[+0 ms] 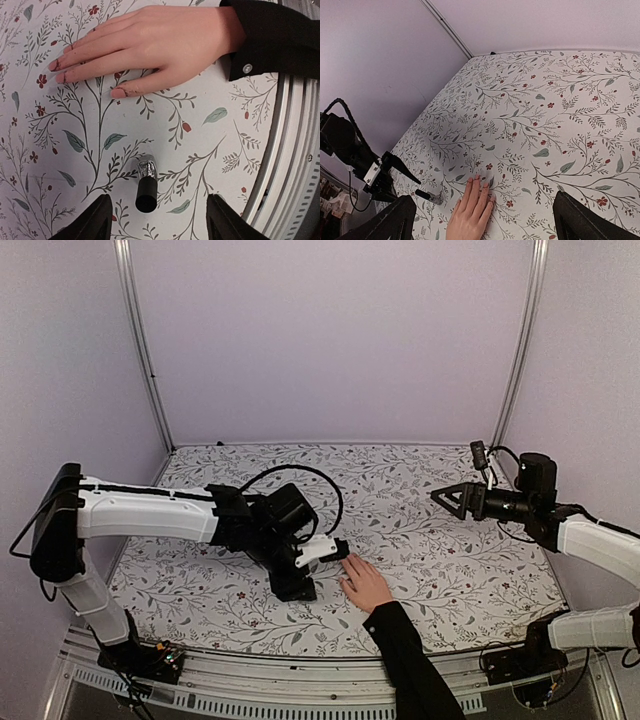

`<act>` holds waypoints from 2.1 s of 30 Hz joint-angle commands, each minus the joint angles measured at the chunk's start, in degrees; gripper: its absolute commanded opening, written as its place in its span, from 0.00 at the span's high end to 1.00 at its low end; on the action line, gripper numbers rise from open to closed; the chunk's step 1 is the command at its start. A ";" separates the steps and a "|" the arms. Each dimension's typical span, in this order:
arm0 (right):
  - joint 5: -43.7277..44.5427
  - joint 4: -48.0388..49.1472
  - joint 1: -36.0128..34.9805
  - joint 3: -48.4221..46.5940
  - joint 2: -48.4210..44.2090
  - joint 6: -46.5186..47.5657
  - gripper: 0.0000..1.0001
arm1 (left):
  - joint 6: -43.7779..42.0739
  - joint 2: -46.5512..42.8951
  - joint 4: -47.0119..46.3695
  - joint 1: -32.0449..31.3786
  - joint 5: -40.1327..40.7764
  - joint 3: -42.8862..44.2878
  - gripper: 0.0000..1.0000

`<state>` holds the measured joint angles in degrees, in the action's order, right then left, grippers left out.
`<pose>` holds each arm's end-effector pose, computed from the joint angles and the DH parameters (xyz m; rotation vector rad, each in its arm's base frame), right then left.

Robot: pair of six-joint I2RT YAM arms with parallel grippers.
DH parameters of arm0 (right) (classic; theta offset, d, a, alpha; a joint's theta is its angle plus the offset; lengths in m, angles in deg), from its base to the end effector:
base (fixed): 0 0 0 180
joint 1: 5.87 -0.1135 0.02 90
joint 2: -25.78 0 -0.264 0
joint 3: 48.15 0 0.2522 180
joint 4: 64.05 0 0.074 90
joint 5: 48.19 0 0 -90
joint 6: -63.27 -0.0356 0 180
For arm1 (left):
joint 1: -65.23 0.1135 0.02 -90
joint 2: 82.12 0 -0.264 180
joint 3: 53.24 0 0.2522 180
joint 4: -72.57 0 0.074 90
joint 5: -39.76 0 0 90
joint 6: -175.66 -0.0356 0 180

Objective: Paint the nails
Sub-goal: Pick up the nail polish bottle from the center of the board.

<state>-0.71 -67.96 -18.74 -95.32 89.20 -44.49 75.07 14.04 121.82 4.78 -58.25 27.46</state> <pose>0.2268 0.0765 0.2445 -0.4349 1.9217 1.0641 0.1624 -0.2965 0.2100 1.6428 2.2266 -0.4373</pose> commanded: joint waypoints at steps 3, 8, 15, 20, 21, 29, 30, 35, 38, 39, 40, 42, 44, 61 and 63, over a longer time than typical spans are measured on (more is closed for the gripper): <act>-0.47 1.48 -0.32 0.88 -0.99 0.93 0.01 | -0.49 2.99 1.78 -1.03 1.49 1.96 0.43; -0.40 1.57 -0.38 1.11 -0.87 1.06 0.01 | -0.24 4.19 1.78 -0.97 2.43 2.18 0.55; -0.12 1.76 -0.32 1.15 -0.52 1.17 0.01 | -0.06 5.13 1.85 -1.06 2.80 2.40 0.65; -0.01 1.84 -0.32 1.33 -0.23 1.24 0.01 | -0.18 5.38 1.87 -0.92 2.65 2.67 0.72; -0.02 1.89 -0.32 1.33 -0.22 1.24 0.01 | -0.27 5.50 1.87 -0.94 2.72 2.72 0.74; 0.16 1.89 -0.32 1.31 -0.55 1.67 0.01 | -0.45 5.82 1.99 -0.94 2.94 2.63 0.95; 0.20 1.93 -0.32 1.28 -0.57 1.72 0.01 | -0.41 5.61 2.12 -1.03 2.94 2.54 0.96; -0.65 3.37 -0.39 2.20 -1.75 1.55 0.01 | -0.97 3.22 1.82 -0.99 3.56 2.05 1.00; -2.41 4.04 -0.53 2.56 -3.08 1.08 0.01 | -1.39 -0.36 0.12 -1.01 3.28 0.90 1.00; -2.90 4.13 -0.73 2.66 -3.60 0.98 0.01 | -1.43 -1.93 -0.60 -1.04 2.75 0.38 1.00; -3.20 4.39 -1.10 2.87 -4.04 0.84 0.01 | -1.53 -3.65 -1.46 -0.95 2.09 -0.06 1.00; -3.15 5.00 -2.21 3.52 -5.66 0.41 0.01 | -1.62 -7.19 -3.52 -0.92 0.24 -1.24 1.00; -3.06 5.35 -3.71 4.07 -7.22 0.27 0.01 | -1.79 -10.65 -5.78 -0.83 -1.50 -2.28 1.00; -4.86 3.06 -24.58 -1.16 -4.11 5.06 0.01 | -1.15 -22.81 -9.33 0.96 -17.05 -1.29 1.00; -4.79 1.96 -28.28 -2.59 -2.77 7.24 0.01 | -0.87 -22.33 -9.38 1.00 -19.17 -0.67 1.00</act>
<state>-4.23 -64.71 -41.42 -94.29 84.72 -41.72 73.89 -8.19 114.39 5.24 -71.00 25.32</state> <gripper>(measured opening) 0.990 0.132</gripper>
